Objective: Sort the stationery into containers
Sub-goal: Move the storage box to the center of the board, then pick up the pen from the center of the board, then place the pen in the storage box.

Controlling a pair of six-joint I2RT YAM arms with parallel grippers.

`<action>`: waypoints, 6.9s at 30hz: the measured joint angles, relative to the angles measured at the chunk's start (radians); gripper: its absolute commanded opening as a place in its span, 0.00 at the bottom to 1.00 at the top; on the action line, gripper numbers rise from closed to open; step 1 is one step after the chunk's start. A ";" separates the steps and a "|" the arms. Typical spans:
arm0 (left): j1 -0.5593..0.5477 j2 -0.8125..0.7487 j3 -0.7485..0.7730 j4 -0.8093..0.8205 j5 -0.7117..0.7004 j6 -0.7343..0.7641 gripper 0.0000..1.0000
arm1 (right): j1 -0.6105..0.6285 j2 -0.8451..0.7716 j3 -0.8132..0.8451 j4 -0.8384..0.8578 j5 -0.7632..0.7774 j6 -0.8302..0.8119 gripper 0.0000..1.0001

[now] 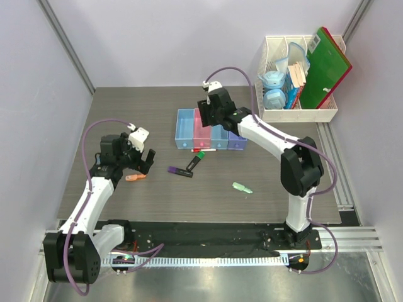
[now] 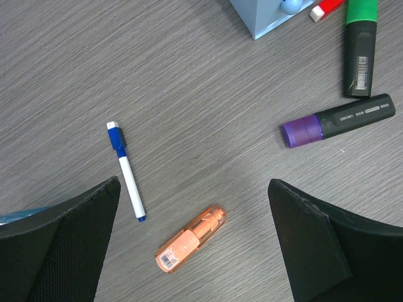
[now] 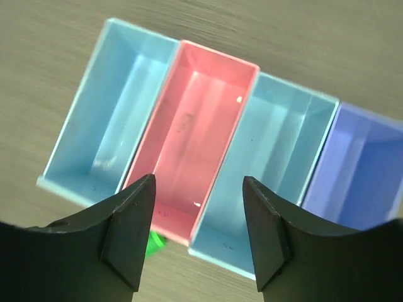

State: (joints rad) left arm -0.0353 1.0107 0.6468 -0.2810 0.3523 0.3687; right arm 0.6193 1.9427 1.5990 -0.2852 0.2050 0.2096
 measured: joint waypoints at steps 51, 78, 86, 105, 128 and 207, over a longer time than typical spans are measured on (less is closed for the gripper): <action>0.000 -0.007 -0.048 -0.008 0.025 0.010 1.00 | 0.132 0.040 -0.221 -0.210 -0.281 -0.938 0.56; 0.000 0.114 -0.056 0.078 -0.146 0.007 1.00 | 0.092 0.157 -0.061 -0.193 -0.246 -1.062 0.54; 0.000 0.138 -0.057 0.080 -0.181 0.013 1.00 | 0.036 0.198 0.003 -0.226 -0.319 -1.080 0.51; 0.003 0.177 -0.041 0.039 -0.278 0.023 1.00 | 0.006 0.240 0.066 -0.344 -0.476 -1.112 0.15; 0.067 0.301 -0.026 0.060 -0.313 0.032 0.88 | 0.006 0.063 -0.089 -0.472 -0.441 -0.974 0.01; -0.155 0.668 0.443 0.618 0.404 -0.684 0.00 | -0.211 0.303 0.219 0.122 -0.610 0.004 0.39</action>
State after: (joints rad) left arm -0.1902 1.6791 1.0897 0.3374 0.7559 -0.3149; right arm 0.4080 2.2452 1.8175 -0.1627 -0.4053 0.2138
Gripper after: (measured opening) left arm 0.022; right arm 0.287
